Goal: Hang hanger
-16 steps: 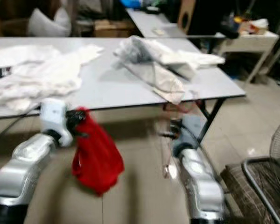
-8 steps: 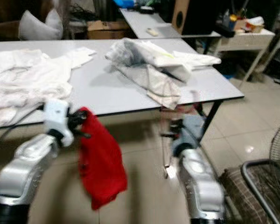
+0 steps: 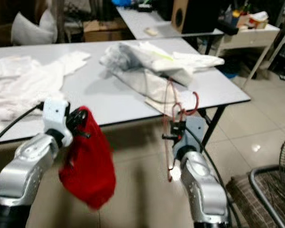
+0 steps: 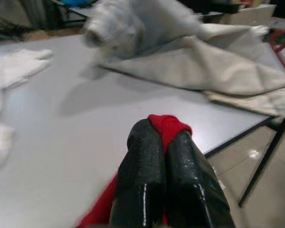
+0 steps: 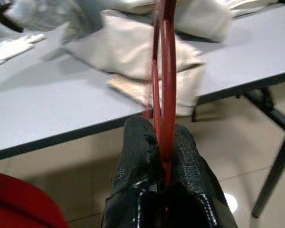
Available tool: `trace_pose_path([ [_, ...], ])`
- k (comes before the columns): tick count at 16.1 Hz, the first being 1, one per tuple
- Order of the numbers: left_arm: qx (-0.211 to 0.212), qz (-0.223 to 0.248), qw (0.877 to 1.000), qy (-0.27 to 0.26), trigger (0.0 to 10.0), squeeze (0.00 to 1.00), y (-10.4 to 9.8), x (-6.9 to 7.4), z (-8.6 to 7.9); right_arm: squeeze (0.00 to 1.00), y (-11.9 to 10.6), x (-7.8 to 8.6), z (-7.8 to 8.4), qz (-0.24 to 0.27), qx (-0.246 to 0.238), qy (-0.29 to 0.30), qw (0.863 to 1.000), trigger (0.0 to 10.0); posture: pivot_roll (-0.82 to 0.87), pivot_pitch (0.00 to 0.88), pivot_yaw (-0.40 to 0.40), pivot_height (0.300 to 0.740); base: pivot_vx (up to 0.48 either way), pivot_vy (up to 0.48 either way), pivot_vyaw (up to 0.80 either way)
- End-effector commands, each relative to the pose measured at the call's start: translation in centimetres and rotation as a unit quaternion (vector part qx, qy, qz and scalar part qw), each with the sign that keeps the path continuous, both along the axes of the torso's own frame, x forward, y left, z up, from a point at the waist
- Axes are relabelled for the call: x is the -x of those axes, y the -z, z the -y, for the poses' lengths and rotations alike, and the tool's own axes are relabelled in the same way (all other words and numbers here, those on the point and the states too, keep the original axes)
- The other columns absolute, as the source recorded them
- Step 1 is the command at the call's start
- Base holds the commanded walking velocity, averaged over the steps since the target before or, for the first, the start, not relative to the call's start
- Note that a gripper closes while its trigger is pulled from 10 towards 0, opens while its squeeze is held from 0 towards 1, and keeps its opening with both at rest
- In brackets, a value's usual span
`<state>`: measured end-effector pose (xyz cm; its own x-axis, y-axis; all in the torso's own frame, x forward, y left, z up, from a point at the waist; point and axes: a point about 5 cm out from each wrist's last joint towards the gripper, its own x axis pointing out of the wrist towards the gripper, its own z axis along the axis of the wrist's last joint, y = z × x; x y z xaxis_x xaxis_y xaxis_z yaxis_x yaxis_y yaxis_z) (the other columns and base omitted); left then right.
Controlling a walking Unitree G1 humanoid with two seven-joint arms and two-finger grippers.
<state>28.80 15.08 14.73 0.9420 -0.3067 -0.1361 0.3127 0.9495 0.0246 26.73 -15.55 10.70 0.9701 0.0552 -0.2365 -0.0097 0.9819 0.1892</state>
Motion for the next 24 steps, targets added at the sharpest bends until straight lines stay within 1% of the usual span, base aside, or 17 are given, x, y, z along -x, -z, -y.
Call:
trace_pose_path([
  [1, -0.004, 0.016, 1.0, 0.009, 10.0, 0.0, -0.7, -0.08, 0.2, 0.0, -0.52, -0.14, 0.34, 0.011, 0.005, 0.008, 1.0, 10.0, -0.12, 0.0, -0.011, 0.74, 0.307, 0.0, 0.0],
  [15, -0.001, 0.019, 1.0, 0.011, 10.0, 0.0, -0.72, -0.06, 0.38, 0.0, -0.54, -0.24, 0.35, 0.013, 0.01, 0.003, 1.0, 10.0, -0.11, 0.0, -0.017, 0.74, 0.31, 0.0, 0.0],
  [24, -0.004, 0.017, 1.0, 0.018, 10.0, 0.0, -0.71, -0.15, 0.42, 0.0, -0.42, 0.06, 0.43, 0.012, 0.008, 0.012, 1.0, 10.0, -0.12, 0.0, 0.001, 0.74, 0.31, 0.0, 0.0],
])
